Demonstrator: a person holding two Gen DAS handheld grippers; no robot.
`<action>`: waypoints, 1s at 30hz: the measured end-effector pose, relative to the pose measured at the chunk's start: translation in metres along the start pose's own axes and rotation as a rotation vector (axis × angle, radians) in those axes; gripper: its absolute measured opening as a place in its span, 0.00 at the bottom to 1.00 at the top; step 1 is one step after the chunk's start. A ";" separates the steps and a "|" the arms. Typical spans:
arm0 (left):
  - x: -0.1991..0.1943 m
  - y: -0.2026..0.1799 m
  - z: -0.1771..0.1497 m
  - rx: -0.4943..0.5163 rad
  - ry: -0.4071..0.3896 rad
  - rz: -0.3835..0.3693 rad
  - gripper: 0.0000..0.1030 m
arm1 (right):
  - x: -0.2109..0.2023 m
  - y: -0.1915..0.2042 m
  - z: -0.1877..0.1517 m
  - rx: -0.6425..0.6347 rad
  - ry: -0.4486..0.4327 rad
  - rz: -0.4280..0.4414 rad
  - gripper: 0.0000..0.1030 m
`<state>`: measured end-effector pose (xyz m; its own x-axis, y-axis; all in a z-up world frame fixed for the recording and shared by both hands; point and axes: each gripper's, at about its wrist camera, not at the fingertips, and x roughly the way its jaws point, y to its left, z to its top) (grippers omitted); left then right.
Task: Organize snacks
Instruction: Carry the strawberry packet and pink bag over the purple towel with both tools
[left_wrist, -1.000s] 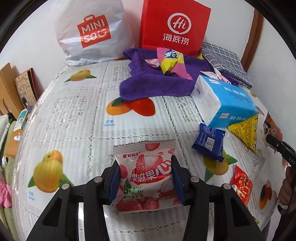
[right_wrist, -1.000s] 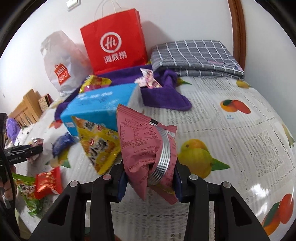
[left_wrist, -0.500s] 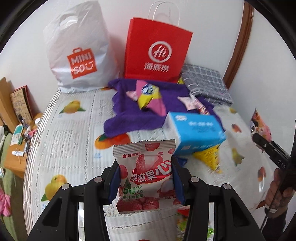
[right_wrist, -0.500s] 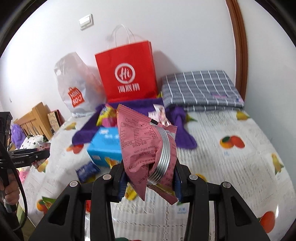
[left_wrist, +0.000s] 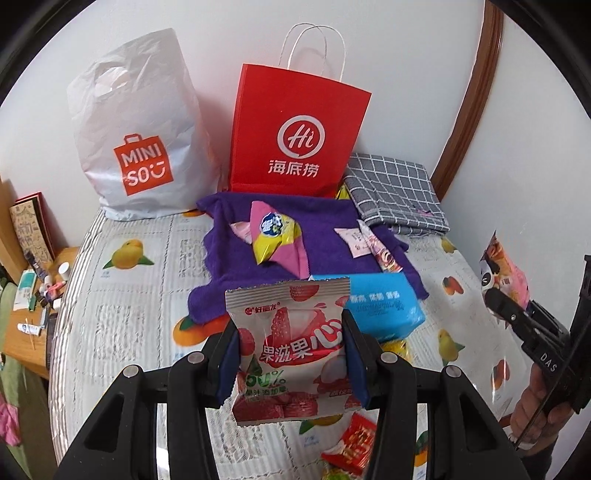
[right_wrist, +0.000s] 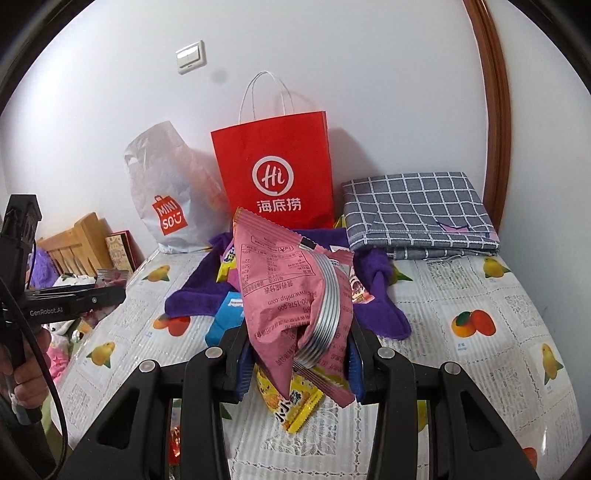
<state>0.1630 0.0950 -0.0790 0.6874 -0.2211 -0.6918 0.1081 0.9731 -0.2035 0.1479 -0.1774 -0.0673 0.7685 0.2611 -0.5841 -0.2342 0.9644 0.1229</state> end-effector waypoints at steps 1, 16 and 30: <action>0.000 0.000 0.003 0.000 -0.001 -0.006 0.45 | 0.000 0.000 0.001 0.000 0.000 -0.001 0.40; 0.018 -0.005 0.045 0.001 -0.022 -0.030 0.45 | 0.030 0.022 0.042 -0.044 0.007 0.010 0.40; 0.054 -0.003 0.089 -0.024 -0.021 -0.047 0.45 | 0.074 0.011 0.076 -0.052 0.046 -0.019 0.39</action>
<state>0.2638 0.0861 -0.0538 0.6971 -0.2647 -0.6664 0.1233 0.9598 -0.2522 0.2476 -0.1438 -0.0486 0.7455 0.2392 -0.6222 -0.2510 0.9654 0.0703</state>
